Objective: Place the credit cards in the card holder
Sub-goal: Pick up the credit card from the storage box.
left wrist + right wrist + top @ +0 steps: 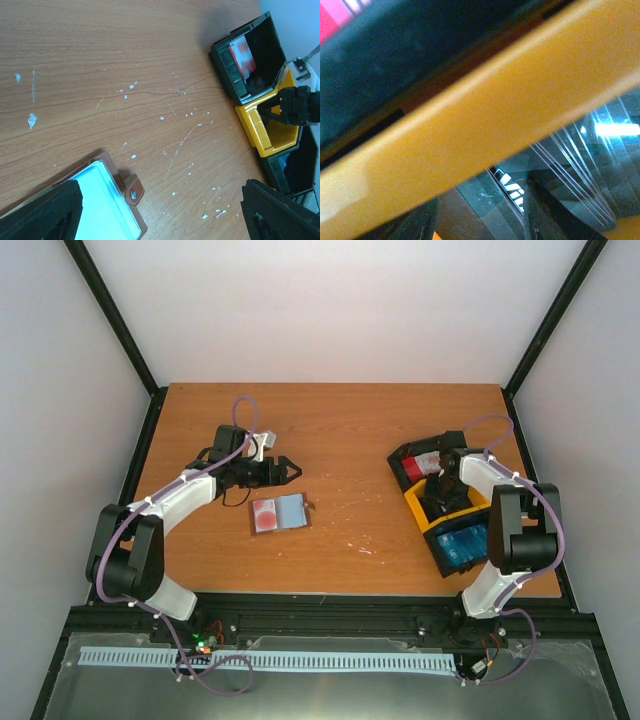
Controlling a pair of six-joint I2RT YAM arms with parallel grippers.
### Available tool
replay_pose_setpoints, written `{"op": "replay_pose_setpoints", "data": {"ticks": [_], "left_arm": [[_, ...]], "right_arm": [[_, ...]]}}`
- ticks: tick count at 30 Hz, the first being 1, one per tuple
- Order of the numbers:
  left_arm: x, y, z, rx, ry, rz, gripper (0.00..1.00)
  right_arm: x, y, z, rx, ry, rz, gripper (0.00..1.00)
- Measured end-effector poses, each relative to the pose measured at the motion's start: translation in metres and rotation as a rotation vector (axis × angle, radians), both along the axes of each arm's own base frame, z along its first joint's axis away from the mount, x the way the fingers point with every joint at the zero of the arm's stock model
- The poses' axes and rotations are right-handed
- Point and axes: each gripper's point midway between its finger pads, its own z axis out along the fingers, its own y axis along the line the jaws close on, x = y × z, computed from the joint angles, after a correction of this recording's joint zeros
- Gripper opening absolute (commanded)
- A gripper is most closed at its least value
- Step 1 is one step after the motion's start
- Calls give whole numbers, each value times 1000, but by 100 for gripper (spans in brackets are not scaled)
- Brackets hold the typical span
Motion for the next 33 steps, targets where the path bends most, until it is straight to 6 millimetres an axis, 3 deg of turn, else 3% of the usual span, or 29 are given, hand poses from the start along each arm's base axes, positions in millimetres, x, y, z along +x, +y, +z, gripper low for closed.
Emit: {"op": "replay_pose_setpoints", "data": {"ticks": [5,9,24,33], "left_arm": [[0,0,-1,3,2,2,88],[1,0,-2,5,4,3,88],[1,1,-3,10,3,8,87],[3,3,-4,19,1,18,87]], "right_arm": [[4,10,-1,58,-14,13,31],[8,14,0,100,-32,2,26],[7,36,23,246,-61,19,24],[-8,55,38,368,-37,65,27]]}}
